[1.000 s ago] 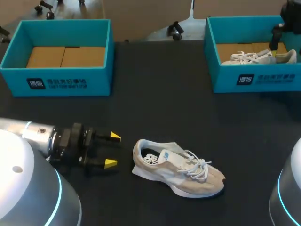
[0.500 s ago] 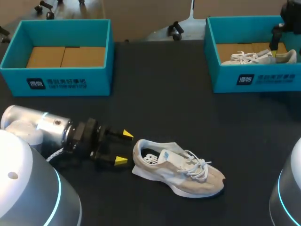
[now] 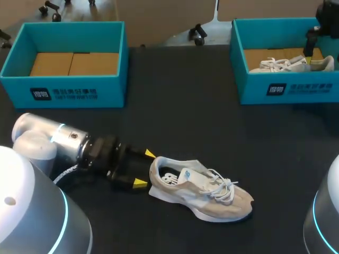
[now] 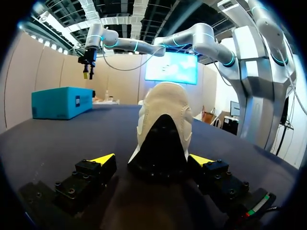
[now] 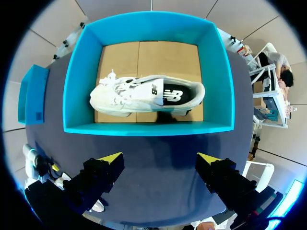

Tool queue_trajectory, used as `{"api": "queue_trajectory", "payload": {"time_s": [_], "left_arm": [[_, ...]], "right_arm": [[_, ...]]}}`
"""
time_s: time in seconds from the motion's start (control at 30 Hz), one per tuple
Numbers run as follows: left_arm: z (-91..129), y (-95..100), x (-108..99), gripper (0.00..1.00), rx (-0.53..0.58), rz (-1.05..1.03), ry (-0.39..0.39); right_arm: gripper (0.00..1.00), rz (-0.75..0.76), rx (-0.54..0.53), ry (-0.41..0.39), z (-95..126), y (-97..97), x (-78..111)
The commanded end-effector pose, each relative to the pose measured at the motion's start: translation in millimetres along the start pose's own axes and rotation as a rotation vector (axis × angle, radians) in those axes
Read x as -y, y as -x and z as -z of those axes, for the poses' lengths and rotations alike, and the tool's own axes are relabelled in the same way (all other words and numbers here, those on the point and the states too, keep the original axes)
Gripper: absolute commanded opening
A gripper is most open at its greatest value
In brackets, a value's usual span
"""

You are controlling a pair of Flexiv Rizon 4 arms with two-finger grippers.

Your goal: Take the shoe out of the shoebox, open the shoe tongue, remove and reinsert the insole, then place the shoe into the shoebox

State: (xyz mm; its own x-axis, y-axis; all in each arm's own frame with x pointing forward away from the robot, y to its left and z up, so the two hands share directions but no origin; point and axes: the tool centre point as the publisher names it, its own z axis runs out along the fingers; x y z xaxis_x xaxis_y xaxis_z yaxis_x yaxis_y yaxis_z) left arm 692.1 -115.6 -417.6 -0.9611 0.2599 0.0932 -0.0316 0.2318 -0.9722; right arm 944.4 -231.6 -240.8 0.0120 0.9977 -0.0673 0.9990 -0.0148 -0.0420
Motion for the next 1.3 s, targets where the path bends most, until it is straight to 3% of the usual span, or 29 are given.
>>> {"api": "queue_trajectory", "payload": {"time_s": [0.03, 0.33, 0.8, 1.3], "left_arm": [[-6, 6.4, 2, 1.00, -0.015, 0.004, 0.010], [-15, 7.2, 0, 1.00, -0.057, 0.023, 0.042], [-5, -1.6, -2, 1.00, -0.054, 0.027, 0.054], [-23, -3.6, 2, 1.00, -0.087, 0.019, 0.043]], "right_arm": [[1.00, 0.000, 0.001, 0.003, 0, 0.0, 1.4], [1.00, 0.000, 0.001, 0.003, 0, 0.0, 1.4], [1.00, 0.000, 0.001, 0.003, 0, 0.0, 1.4], [1.00, 0.000, 0.001, 0.003, 0, 0.0, 1.4]]}}
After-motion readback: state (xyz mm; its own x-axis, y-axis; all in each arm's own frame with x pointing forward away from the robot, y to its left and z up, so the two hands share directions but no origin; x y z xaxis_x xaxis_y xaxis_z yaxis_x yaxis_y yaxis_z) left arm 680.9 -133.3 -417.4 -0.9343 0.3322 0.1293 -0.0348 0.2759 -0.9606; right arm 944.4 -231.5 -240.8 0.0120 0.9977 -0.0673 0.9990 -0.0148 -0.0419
